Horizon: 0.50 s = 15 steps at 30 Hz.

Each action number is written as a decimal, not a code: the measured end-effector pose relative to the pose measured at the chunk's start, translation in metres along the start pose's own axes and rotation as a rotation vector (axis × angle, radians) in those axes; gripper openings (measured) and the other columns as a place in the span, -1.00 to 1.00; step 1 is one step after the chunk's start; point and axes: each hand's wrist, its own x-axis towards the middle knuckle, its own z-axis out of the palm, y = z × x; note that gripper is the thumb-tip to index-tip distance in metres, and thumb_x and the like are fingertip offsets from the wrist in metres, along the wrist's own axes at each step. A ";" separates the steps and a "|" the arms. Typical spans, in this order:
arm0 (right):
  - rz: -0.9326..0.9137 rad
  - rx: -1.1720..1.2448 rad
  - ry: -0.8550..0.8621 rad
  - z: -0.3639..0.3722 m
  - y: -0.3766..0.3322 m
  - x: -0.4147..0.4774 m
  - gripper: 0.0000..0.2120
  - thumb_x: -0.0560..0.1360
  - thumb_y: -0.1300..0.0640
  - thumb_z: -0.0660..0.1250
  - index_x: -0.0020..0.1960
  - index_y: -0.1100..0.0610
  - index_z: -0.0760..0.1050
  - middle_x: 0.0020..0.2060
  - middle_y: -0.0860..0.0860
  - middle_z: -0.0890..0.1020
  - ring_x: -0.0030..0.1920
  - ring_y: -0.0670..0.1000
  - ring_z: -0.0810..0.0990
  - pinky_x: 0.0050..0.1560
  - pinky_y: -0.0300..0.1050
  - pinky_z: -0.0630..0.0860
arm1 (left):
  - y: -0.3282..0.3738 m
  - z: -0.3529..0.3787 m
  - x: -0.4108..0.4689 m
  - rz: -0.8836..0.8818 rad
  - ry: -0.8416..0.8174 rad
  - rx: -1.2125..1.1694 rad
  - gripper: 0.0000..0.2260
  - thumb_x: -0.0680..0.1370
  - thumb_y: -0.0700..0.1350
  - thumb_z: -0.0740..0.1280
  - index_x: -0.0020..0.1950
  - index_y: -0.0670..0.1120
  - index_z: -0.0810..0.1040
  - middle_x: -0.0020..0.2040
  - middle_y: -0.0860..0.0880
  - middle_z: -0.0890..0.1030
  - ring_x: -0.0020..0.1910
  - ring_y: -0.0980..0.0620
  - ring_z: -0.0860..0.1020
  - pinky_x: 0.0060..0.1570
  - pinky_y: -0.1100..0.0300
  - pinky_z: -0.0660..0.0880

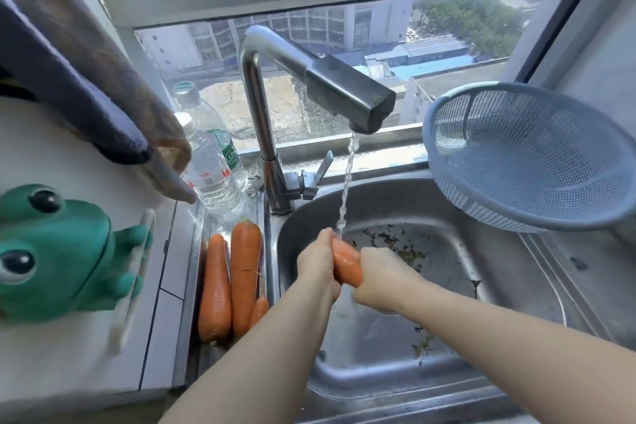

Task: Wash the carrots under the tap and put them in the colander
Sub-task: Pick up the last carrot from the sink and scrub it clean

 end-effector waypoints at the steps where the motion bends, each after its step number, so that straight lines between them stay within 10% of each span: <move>1: -0.039 -0.139 0.055 0.001 -0.001 -0.001 -0.84 0.42 0.25 0.29 -0.02 0.15 0.37 -0.16 0.06 0.55 -0.20 0.08 0.59 -0.37 -0.18 0.39 | -0.003 0.000 -0.001 -0.001 0.022 0.030 -0.85 0.51 -0.12 0.38 -0.21 -0.17 0.55 -0.30 -0.12 0.59 -0.28 -0.08 0.55 -0.07 0.02 0.56; 12: -0.206 -0.514 0.219 -0.001 0.029 -0.009 -0.71 0.46 0.31 0.25 0.15 0.14 0.30 0.04 0.07 0.60 0.03 0.15 0.61 -0.20 -0.08 0.34 | 0.006 -0.010 0.007 -0.143 -0.050 0.322 -0.90 0.48 -0.18 0.44 -0.03 -0.12 0.65 -0.15 -0.15 0.62 -0.27 -0.06 0.58 -0.39 0.11 0.58; 15: -0.164 -0.488 0.223 -0.012 0.038 -0.014 -0.73 0.46 0.27 0.25 0.13 0.13 0.29 0.04 0.08 0.60 0.03 0.17 0.61 -0.18 -0.06 0.37 | 0.005 -0.015 0.004 -0.037 -0.106 0.520 -0.87 0.60 -0.13 0.27 0.08 -0.08 0.58 -0.12 -0.05 0.62 -0.19 0.01 0.59 -0.14 0.06 0.60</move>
